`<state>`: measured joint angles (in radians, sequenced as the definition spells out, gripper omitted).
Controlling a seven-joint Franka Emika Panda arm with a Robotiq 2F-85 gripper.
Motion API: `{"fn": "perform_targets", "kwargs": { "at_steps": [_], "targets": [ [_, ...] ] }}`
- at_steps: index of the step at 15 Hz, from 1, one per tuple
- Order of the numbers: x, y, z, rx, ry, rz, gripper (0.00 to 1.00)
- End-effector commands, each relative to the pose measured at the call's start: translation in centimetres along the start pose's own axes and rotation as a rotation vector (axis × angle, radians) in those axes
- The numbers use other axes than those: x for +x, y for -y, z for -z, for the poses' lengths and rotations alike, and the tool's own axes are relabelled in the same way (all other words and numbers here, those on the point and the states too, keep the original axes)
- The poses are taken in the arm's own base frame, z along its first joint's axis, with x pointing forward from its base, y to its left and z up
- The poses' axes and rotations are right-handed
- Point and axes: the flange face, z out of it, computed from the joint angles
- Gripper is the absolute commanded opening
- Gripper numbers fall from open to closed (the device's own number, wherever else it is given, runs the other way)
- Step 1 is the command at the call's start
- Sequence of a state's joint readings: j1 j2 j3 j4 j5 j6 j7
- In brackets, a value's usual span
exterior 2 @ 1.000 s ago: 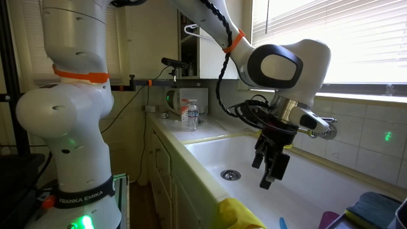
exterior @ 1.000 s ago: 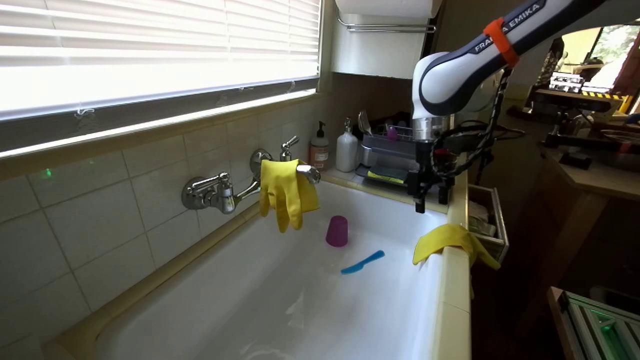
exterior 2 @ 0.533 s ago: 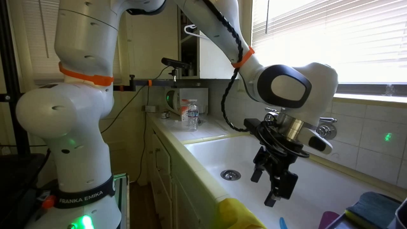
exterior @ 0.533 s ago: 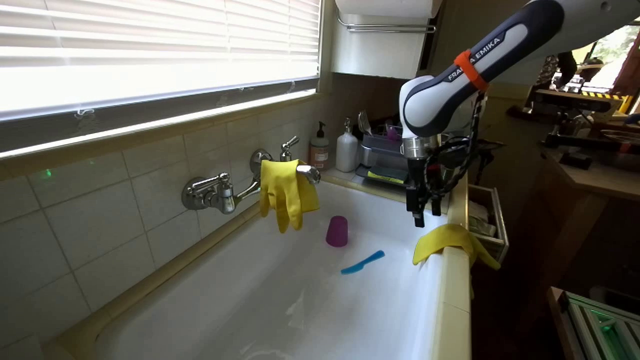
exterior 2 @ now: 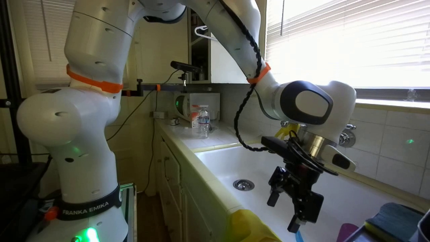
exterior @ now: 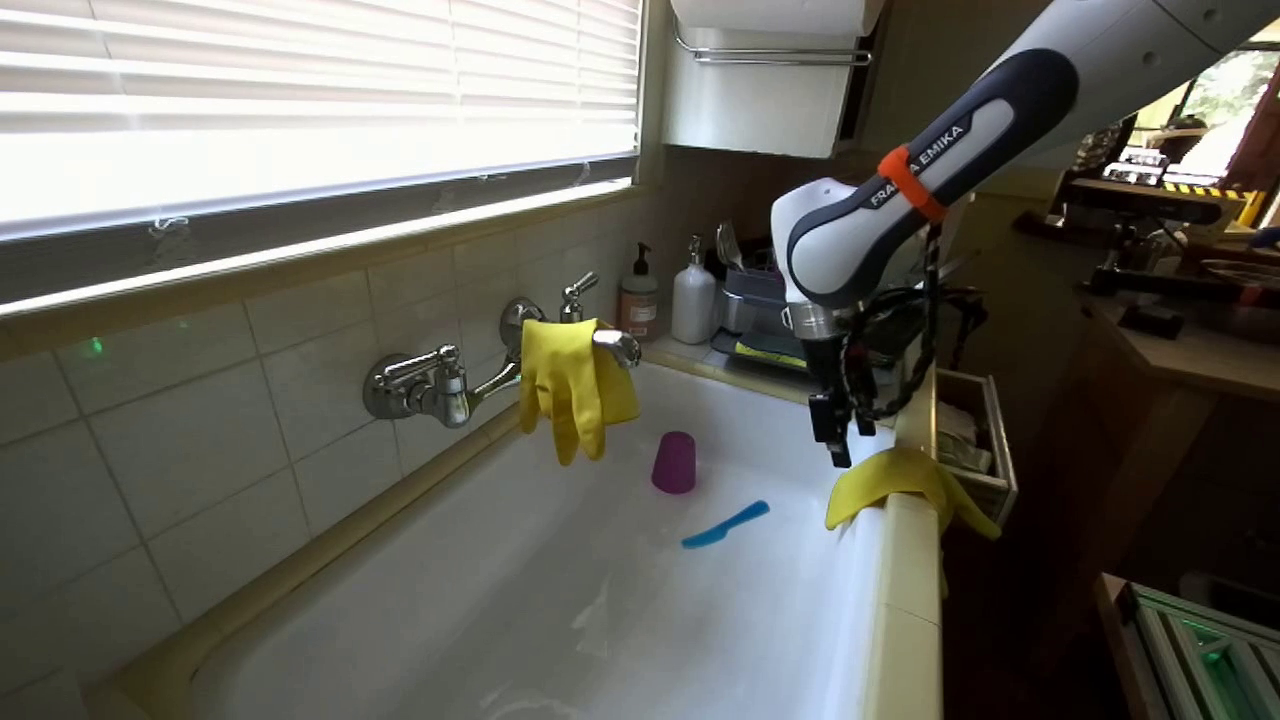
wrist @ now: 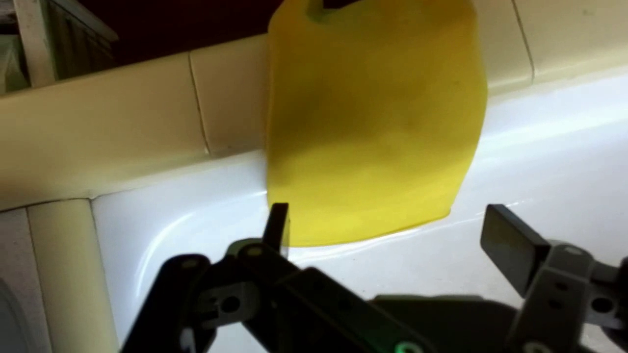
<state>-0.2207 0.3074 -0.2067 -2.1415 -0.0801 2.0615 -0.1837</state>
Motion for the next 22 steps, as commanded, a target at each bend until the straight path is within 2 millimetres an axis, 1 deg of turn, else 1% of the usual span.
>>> {"fn": "perform_targets", "kwargs": {
  "at_steps": [1, 6, 11, 12, 13, 14, 17, 22],
  "targets": [
    [1.3, 0.2, -1.3, -0.047, 0.019, 0.039, 1.00],
    [2.0, 0.9, -3.0, -0.050, 0.058, 0.065, 1.00],
    [2.0, 1.5, -4.4, -0.057, 0.111, 0.092, 1.00],
    [2.0, 1.5, -4.6, -0.062, 0.118, 0.099, 0.93],
    [2.0, 1.6, -4.7, -0.062, 0.129, 0.107, 0.74],
    [2.1, 1.7, -4.8, -0.066, 0.134, 0.113, 0.68],
    [2.2, 1.7, -4.4, -0.078, 0.143, 0.128, 0.42],
    [2.4, 1.8, -4.0, -0.085, 0.153, 0.132, 0.05]
  ]
}}
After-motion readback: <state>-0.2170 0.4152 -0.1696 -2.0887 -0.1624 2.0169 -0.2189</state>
